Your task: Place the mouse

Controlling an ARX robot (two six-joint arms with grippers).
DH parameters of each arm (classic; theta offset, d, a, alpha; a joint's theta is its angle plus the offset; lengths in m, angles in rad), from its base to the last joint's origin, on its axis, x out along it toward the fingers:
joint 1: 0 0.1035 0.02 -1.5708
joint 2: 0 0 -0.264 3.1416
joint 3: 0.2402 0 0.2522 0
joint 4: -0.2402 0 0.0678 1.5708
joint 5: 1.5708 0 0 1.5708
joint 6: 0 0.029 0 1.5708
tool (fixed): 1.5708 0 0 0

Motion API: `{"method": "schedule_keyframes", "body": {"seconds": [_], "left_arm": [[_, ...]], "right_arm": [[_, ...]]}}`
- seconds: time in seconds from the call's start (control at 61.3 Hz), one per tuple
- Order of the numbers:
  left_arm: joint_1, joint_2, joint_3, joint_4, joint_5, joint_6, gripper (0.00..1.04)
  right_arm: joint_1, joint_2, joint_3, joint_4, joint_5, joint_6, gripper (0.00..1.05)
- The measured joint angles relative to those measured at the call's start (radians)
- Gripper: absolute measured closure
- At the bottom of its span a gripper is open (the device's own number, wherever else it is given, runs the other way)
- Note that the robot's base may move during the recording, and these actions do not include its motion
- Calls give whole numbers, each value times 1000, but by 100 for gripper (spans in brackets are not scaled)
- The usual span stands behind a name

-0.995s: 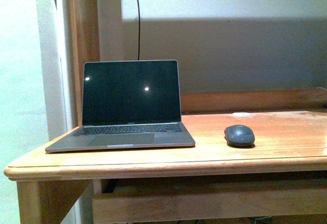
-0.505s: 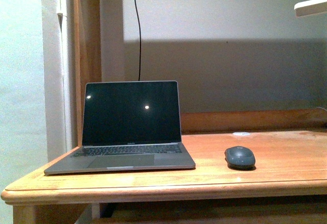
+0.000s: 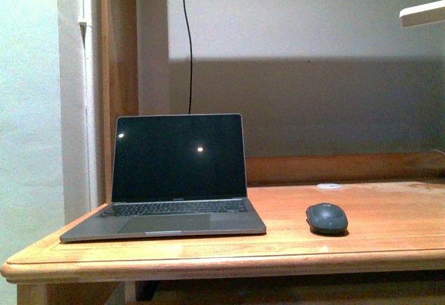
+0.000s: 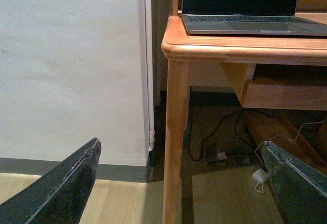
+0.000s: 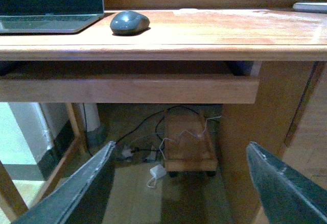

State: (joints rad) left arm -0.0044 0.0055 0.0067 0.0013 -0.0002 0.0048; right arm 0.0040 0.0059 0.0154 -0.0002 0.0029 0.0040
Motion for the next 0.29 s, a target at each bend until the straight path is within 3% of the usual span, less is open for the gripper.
{"method": "schedule_keyframes", "body": {"seconds": [0.098, 0.293], "left_arm": [[0, 0, 0, 0, 0, 0, 8], [0, 0, 0, 0, 0, 0, 8]], "right_arm": [[0, 0, 0, 0, 0, 0, 6], [0, 0, 0, 0, 0, 0, 7]]}}
